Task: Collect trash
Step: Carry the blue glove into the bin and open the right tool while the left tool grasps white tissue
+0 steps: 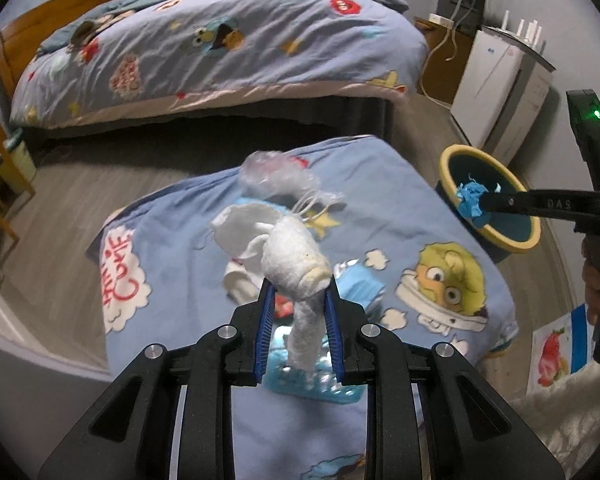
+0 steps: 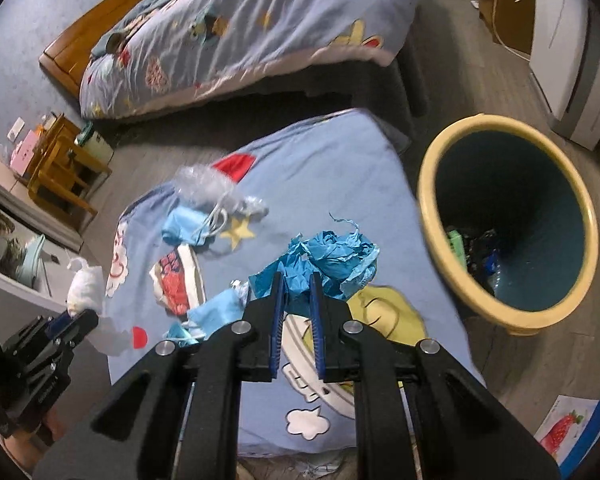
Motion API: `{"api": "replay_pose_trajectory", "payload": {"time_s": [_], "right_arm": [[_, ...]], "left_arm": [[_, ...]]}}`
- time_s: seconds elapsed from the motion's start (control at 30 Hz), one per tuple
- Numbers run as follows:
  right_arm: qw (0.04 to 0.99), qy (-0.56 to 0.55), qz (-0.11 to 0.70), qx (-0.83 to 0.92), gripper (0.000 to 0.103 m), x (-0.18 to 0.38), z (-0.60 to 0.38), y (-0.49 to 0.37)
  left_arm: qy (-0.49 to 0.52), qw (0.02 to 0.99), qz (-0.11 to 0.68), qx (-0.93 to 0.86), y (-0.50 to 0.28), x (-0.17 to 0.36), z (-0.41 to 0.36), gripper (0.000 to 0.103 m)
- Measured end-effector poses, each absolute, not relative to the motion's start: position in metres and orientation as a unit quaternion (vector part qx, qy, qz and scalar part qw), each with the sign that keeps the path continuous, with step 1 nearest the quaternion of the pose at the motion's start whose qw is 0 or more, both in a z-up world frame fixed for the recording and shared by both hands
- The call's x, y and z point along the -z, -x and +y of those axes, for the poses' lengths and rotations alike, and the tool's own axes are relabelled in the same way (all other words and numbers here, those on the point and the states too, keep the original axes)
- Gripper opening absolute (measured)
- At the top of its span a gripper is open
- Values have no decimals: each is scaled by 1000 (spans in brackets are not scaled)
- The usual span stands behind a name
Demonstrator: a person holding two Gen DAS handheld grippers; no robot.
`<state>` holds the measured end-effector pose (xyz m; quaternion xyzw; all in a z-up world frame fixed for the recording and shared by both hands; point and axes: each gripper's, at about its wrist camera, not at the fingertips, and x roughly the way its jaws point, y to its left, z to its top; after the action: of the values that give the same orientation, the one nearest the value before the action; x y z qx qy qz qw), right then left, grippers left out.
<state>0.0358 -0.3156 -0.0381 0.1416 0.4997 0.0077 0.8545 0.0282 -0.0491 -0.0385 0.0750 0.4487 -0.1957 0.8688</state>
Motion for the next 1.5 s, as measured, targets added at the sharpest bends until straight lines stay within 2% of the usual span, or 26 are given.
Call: {"api": "replay_pose_trajectory", "payload": {"time_s": [0.2, 0.73, 0.9, 1.3, 1.37, 1.4, 1.5], "right_arm": [[859, -147, 490, 5, 12, 34, -346, -36], [858, -177, 475, 88, 12, 39, -473, -16], [863, -143, 472, 112, 12, 43, -503, -14], [857, -176, 472, 104, 13, 58, -528, -11], [860, -173, 468, 108, 16, 57, -531, -10], [860, -171, 468, 111, 21, 57, -533, -9], [859, -184, 463, 118, 42, 56, -539, -7]], "left_arm": [[-64, 867, 436, 232, -36, 27, -89, 25], [-95, 838, 428, 324, -57, 38, -247, 26], [-99, 832, 424, 345, -68, 51, -290, 26], [-117, 817, 427, 370, -75, 88, -354, 27], [-126, 817, 421, 372, -73, 90, -361, 31], [-128, 818, 419, 372, -72, 91, -363, 32], [-119, 820, 419, 370, -73, 92, -362, 46]]}}
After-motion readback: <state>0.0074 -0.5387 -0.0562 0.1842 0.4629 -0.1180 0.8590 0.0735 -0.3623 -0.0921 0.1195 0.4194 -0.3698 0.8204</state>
